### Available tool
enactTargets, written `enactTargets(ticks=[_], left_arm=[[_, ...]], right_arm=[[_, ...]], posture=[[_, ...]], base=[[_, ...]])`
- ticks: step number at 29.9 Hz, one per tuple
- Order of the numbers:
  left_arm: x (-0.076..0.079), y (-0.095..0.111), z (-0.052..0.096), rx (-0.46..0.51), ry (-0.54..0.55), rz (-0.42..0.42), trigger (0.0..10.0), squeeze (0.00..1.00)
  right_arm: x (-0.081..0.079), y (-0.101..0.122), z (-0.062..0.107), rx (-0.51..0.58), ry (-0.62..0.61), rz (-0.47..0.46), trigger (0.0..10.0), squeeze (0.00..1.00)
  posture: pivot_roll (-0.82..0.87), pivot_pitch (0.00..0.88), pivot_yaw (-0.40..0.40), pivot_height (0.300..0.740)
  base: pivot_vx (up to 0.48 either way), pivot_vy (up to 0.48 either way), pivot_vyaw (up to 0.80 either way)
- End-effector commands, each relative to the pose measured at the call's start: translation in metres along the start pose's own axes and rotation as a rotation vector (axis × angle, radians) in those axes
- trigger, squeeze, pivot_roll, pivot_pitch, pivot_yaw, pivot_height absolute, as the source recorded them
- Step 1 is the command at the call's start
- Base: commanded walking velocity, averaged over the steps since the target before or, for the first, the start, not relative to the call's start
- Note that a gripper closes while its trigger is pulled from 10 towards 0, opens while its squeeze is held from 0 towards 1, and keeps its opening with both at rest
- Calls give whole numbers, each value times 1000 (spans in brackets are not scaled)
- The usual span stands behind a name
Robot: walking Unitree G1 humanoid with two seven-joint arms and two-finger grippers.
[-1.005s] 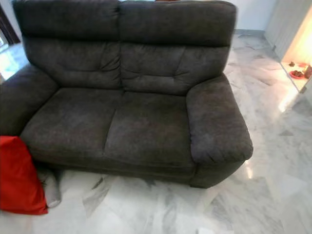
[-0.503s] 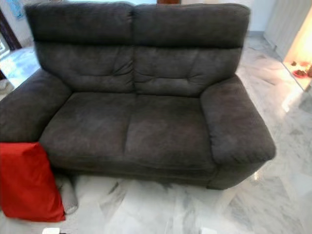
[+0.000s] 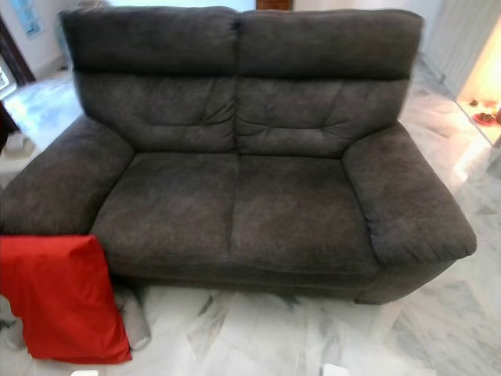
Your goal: Move the pillow to the sofa from floor
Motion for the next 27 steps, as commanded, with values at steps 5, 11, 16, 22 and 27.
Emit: enactTargets(ticks=[5, 11, 16, 22, 27], left_arm=[[5, -4, 0, -18, -9, 1, 10000, 0], [6, -6, 0, -21, -10, -2, 10000, 0], [7, -8, 1, -25, -12, -3, 10000, 0], [9, -11, 1, -30, -16, -3, 10000, 0], [15, -14, 1, -40, -18, -5, 10000, 0]], right_arm=[[6, -10, 3, -34, -26, -1, 10000, 0], [4, -13, 3, -41, -28, -2, 10000, 0], [3, -13, 3, -45, -28, 0, 10000, 0], [2, -13, 2, -45, -30, 1, 10000, 0], [5, -13, 3, -45, -32, 1, 10000, 0]], posture=[[62, 106, 38, 740], [63, 108, 38, 740], [65, 110, 39, 740], [65, 113, 40, 740], [64, 116, 47, 740]], base=[[0, 419, 0], [0, 419, 0], [0, 416, 0], [0, 413, 0], [0, 410, 0]])
Point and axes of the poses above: a point about 5 cm out from each wrist's last joint towards the gripper, its own z axis pointing back from the gripper into the wrist, its own y axis along the axis of the wrist's last joint, x = y × z, the point moved 3 cm from there along -z, pointing out of the wrist towards the gripper, and after that the axes turned 8 degrees about -z, right-handed, at the moved point
